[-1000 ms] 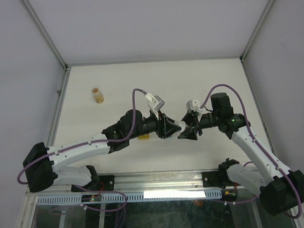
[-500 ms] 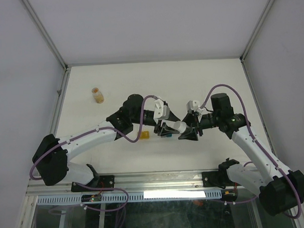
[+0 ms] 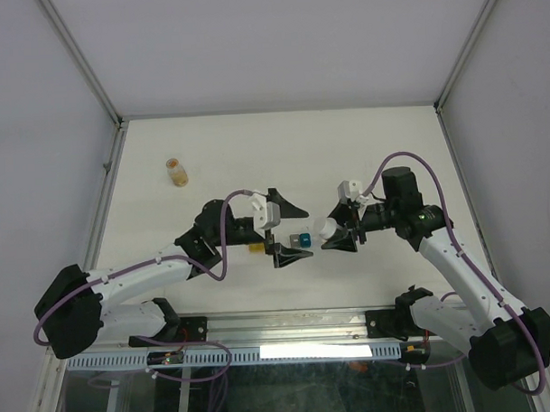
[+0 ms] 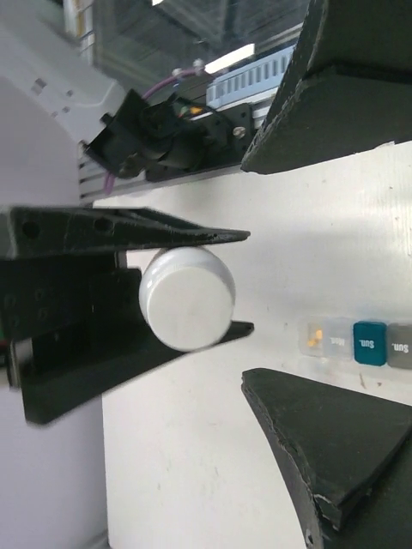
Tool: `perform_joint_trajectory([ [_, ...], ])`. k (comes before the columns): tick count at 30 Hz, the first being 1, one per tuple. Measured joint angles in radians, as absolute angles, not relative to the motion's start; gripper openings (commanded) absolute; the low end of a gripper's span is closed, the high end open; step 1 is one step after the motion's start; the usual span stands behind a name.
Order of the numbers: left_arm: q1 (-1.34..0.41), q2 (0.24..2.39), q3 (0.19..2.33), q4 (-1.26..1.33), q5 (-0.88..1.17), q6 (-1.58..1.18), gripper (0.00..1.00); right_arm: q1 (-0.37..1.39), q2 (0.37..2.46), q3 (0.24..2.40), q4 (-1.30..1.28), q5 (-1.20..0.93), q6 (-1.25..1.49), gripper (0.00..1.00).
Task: Sort the pills into containers
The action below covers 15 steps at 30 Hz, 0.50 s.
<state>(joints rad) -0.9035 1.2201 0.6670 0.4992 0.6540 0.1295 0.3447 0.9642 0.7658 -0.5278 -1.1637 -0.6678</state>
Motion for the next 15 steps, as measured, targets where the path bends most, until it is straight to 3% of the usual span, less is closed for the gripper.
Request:
perform_joint_trajectory([
  [9, -0.905, 1.032, 0.496, 0.660, 0.325, -0.309, 0.88, 0.345, 0.964, 0.766, -0.527, -1.164, -0.668, 0.00],
  [15, -1.009, 1.006, 0.532, 0.551, 0.118, -0.462, 0.81, 0.344, 0.965, 0.766, -0.527, -1.164, -0.668, 0.00],
])
